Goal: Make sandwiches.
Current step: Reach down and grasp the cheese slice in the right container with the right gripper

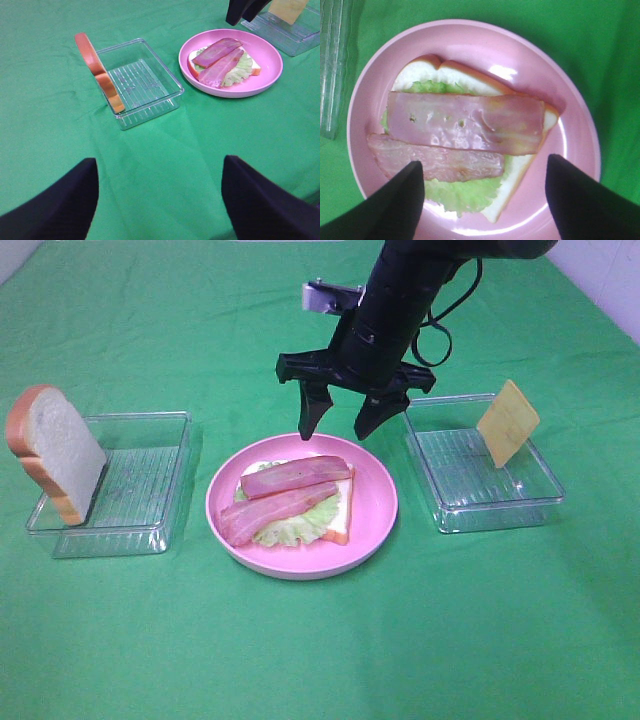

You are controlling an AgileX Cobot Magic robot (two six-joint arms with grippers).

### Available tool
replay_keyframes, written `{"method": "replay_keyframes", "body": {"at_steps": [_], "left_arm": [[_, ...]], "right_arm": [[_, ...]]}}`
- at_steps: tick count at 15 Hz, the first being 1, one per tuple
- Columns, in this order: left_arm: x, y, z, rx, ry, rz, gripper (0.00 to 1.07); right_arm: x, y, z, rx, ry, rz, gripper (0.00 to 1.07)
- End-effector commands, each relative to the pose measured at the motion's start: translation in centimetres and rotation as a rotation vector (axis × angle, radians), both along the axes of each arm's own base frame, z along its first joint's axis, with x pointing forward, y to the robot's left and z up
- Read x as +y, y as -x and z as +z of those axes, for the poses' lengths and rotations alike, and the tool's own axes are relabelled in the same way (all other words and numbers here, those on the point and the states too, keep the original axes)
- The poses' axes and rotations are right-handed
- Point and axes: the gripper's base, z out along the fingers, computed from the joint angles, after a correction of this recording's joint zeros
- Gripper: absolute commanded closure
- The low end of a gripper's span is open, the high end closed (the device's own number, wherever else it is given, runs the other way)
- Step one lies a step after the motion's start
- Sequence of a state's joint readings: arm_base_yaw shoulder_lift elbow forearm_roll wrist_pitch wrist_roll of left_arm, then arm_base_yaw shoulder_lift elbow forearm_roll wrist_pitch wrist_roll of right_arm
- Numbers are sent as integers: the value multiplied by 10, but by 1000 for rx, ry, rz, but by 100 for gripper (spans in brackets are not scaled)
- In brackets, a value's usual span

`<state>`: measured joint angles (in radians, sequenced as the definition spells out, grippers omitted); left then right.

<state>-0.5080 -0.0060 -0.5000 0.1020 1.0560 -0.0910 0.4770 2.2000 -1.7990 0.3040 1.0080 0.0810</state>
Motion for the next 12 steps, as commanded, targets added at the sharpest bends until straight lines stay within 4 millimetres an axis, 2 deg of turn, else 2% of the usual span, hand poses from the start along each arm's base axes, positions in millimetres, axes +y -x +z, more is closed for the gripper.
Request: {"method": "replay_keyframes", "body": {"at_steps": [1, 5, 8, 10, 12], "left_arm": [[1, 1, 1, -15, 8, -1, 39], [1, 1, 1, -15, 8, -1, 39], [1, 1, 1, -15, 8, -1, 39], [1, 1, 1, -15, 8, -1, 39], [1, 1, 1, -15, 8, -1, 39]], "right_arm": [[-11, 3, 24, -61, 58, 23, 41], [-31, 7, 57, -146, 149, 38, 41], [-70, -4, 69, -131, 155, -51, 41], [-100, -12, 70, -109, 175, -114, 41], [-120, -17, 69, -107, 195, -152, 41]]}}
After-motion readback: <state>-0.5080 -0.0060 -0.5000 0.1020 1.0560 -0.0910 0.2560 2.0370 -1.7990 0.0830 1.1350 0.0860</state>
